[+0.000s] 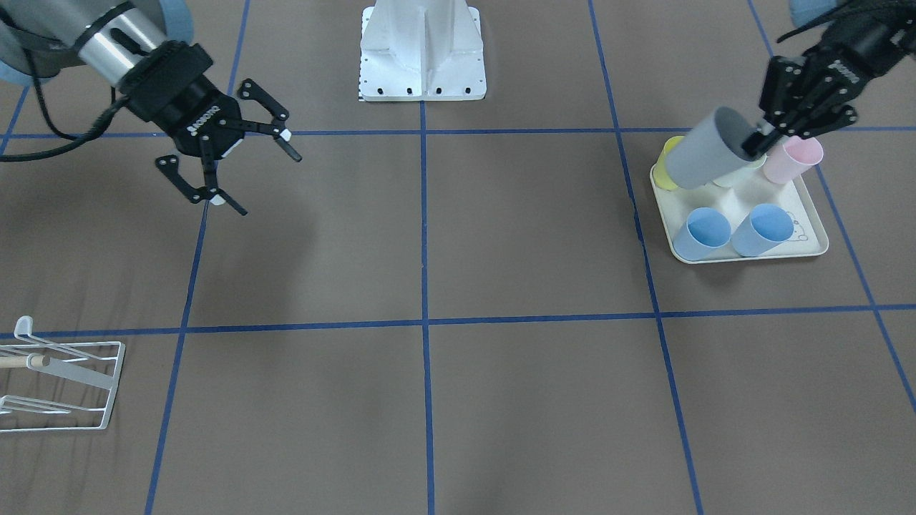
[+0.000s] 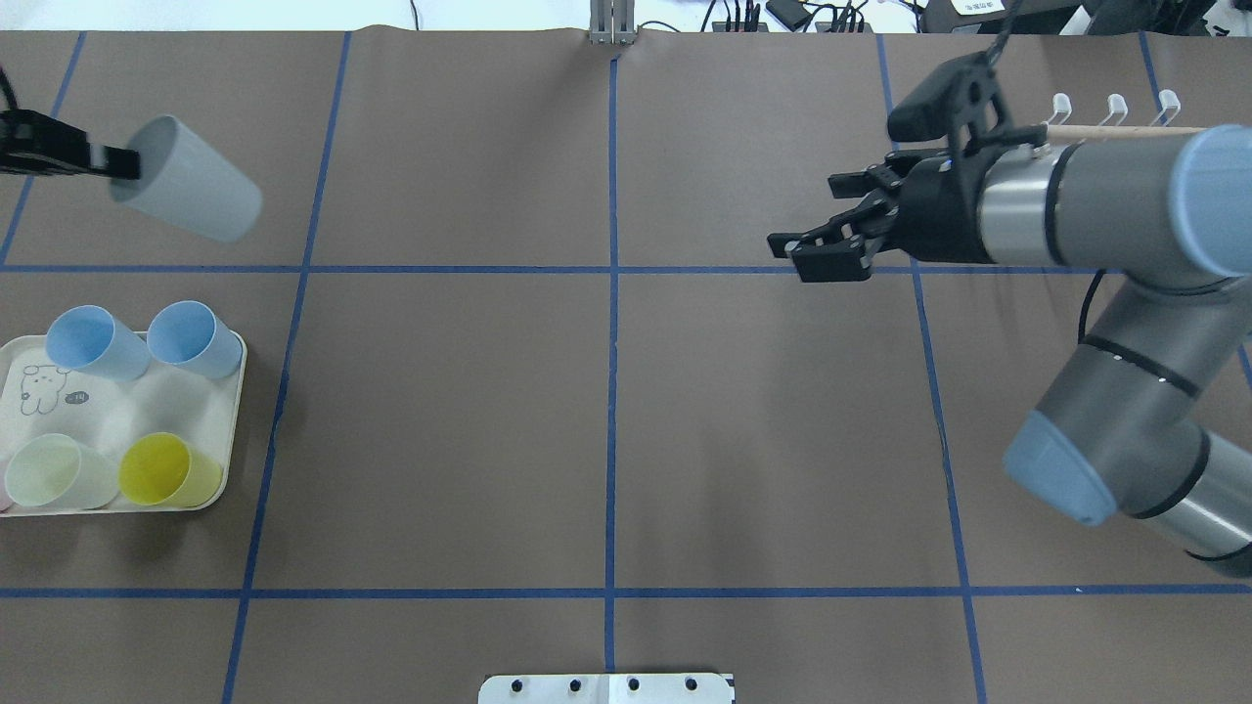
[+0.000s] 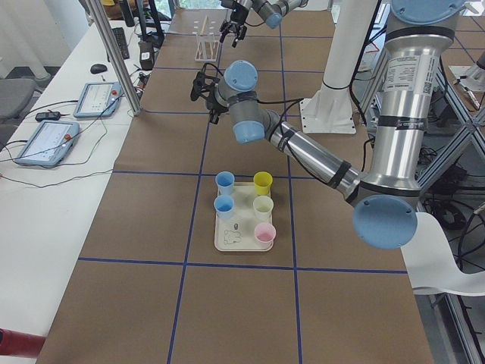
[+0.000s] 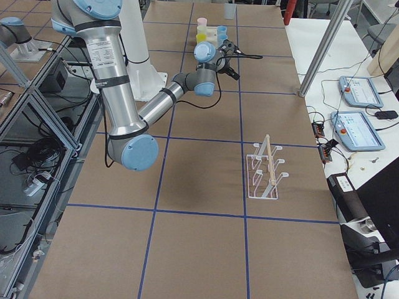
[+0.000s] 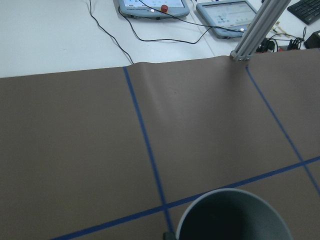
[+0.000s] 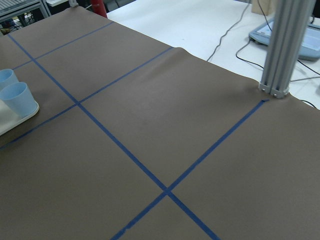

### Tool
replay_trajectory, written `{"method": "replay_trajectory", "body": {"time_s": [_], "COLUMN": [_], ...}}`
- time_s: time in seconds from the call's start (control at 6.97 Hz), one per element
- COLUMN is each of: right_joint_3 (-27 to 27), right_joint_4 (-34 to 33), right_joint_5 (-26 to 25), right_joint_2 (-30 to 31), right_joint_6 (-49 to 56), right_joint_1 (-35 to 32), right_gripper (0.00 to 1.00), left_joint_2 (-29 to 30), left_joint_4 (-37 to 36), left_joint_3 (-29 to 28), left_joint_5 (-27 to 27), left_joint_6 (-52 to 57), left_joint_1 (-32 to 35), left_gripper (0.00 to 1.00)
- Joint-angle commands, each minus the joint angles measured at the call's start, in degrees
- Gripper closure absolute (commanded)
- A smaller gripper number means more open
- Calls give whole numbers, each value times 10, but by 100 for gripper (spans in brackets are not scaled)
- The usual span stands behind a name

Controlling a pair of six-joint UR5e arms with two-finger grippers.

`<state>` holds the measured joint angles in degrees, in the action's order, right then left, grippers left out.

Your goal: Transfer IKEA cup to right arm and place on rack

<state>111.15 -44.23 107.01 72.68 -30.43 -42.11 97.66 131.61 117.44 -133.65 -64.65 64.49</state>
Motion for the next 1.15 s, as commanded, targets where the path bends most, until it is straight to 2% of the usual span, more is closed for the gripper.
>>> {"method": "replay_trajectory", "body": {"time_s": [0.0, 0.14, 0.29, 0.43, 0.72, 0.86, 1.0], "right_joint_3": [-43, -67, -76, -83, -123, -139, -141], "right_joint_4": [22, 23, 27, 61, 183, 223, 225], "right_joint_5": [-45, -53, -62, -69, -79, -90, -98], "right_joint_2": [-57, -99, -99, -101, -100, -98, -98], "right_joint_6": [53, 55, 78, 121, 123, 123, 123], "right_joint_1": [70, 84, 92, 109, 130, 143, 152], "right_gripper": [1, 1, 1, 2, 2, 1, 1], "left_joint_2": [78, 109, 135, 140, 160, 161, 161], "left_joint_4": [4, 6, 7, 7, 26, 36, 38], "left_joint_3": [2, 1, -3, -4, -33, -41, -47], "left_joint_5": [21, 79, 105, 109, 110, 110, 110], "left_joint_6": [-143, -184, -206, -205, -205, -205, -205], "left_joint_1": [-86, -143, -184, -197, -209, -209, -210], "left_gripper": [100, 100, 100, 100, 100, 100, 100]}}
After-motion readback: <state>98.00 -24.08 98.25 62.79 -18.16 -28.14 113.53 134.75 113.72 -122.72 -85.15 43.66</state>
